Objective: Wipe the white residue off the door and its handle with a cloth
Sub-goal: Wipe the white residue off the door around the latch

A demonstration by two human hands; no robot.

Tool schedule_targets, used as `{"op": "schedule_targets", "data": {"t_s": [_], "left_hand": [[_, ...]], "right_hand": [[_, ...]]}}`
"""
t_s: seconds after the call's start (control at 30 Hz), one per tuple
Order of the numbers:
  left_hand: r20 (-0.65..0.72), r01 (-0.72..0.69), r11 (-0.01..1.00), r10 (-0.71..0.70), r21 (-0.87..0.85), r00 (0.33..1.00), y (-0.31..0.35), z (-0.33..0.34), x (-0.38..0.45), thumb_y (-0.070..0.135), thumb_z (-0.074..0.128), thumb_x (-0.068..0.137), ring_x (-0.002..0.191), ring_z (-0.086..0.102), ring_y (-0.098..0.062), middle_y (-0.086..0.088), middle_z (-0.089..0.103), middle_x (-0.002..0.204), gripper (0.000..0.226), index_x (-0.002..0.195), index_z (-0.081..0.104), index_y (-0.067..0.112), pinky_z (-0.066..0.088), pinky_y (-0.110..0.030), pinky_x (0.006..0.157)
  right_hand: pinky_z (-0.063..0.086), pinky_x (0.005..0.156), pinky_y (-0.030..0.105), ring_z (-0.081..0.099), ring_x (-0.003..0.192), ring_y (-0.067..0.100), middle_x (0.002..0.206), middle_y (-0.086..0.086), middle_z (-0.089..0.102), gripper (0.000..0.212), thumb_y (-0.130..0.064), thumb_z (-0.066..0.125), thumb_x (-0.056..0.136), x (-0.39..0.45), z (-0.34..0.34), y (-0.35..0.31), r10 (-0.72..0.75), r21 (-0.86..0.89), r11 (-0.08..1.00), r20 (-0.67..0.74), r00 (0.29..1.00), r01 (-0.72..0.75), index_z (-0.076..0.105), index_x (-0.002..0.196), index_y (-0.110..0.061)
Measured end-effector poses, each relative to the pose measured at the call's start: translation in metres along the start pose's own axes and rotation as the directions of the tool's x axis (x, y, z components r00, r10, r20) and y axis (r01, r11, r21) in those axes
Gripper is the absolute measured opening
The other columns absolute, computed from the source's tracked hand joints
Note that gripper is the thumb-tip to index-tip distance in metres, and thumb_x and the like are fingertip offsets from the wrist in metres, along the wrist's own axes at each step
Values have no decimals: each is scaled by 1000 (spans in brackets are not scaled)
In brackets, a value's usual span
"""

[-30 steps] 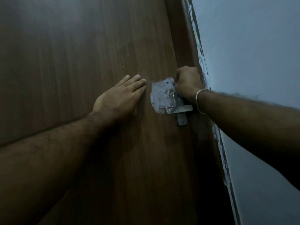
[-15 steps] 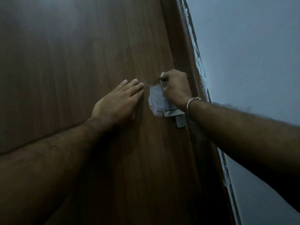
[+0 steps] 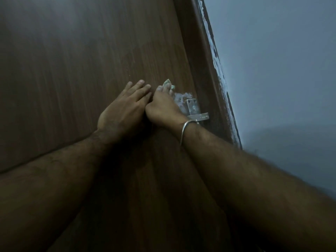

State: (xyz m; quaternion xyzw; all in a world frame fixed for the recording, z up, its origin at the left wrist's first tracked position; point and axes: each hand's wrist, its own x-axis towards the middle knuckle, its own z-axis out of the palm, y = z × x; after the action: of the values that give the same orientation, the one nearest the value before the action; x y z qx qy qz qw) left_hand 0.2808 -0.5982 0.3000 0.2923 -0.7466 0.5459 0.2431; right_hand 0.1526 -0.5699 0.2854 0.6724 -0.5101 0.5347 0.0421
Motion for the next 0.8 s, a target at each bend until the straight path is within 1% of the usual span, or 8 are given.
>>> {"op": "schedule_targets", "data": {"t_s": [0.1, 0.23, 0.3, 0.37, 0.5, 0.57, 0.7, 0.8], "left_hand": [[-19, -3, 1000, 3, 1, 1000, 1, -2, -1, 18, 46, 90, 145, 30, -35, -21, 40, 152, 55, 142, 45, -1, 15, -45, 119], [-29, -19, 1000, 20, 23, 999, -1, 2, -1, 15, 49, 90, 145, 32, -33, -19, 41, 152, 54, 142, 45, 0, 18, -44, 118], [-6, -42, 999, 42, 27, 999, 0, 4, 0, 20, 51, 92, 146, 29, -31, -17, 38, 154, 56, 144, 42, 3, 15, -42, 119], [9, -59, 998, 59, 22, 998, 0, 5, 0, 27, 45, 91, 147, 27, -28, -15, 36, 156, 59, 146, 40, 5, 12, -41, 119], [3, -59, 997, 59, 41, 998, 0, 6, 0, 34, 36, 92, 148, 24, -25, -12, 34, 157, 62, 149, 36, 9, 13, -42, 120], [-9, -60, 997, 61, 51, 998, 2, 5, 0, 40, 28, 93, 148, 26, -25, -12, 36, 156, 64, 147, 38, 8, 13, -42, 120], [-6, -50, 997, 50, 62, 999, 3, 3, 0, 41, 17, 91, 149, 23, -24, -11, 35, 157, 69, 146, 41, 7, 11, -42, 121], [-12, -59, 995, 60, 81, 998, 2, 8, 1, 42, 19, 95, 148, 25, -23, -11, 39, 155, 65, 144, 43, 8, 12, -42, 120]], "right_hand": [[-11, 120, 43, -25, 146, 20, 160, 6, -25, 83, -8, 41, 87, -11, 13, 8, -3, 134, 991, 2, 1000, 3, -8, 153, -7], [-16, 117, 40, -22, 147, 13, 161, 1, -21, 75, -23, 34, 93, -19, 35, 20, -102, 130, 984, -169, 980, 125, -8, 154, -13], [-14, 117, 37, -18, 148, 11, 163, 0, -15, 71, -28, 30, 94, -27, 46, 33, -169, 92, 977, -232, 958, 194, -5, 154, -15], [-14, 117, 35, -16, 148, 10, 163, -2, -13, 69, -30, 29, 95, -31, 53, 46, -225, 45, 969, -249, 942, 243, -3, 155, -17], [-16, 118, 38, -18, 148, 9, 163, -2, -13, 64, -30, 28, 100, -13, 44, 48, -246, 63, 960, -265, 932, 272, -2, 155, -17], [-12, 120, 41, -16, 148, 8, 163, -3, -11, 64, -31, 29, 100, -20, 48, 52, -260, 58, 957, -272, 926, 286, -1, 155, -18], [-1, 123, 43, -13, 149, 6, 164, -5, -7, 66, -33, 32, 98, -60, 67, 84, -339, -79, 941, -249, 907, 330, 2, 156, -20], [2, 123, 44, -12, 148, 5, 164, -6, -8, 65, -35, 27, 98, -35, 52, 78, -316, -18, 947, -239, 918, 322, 1, 155, -20]]}}
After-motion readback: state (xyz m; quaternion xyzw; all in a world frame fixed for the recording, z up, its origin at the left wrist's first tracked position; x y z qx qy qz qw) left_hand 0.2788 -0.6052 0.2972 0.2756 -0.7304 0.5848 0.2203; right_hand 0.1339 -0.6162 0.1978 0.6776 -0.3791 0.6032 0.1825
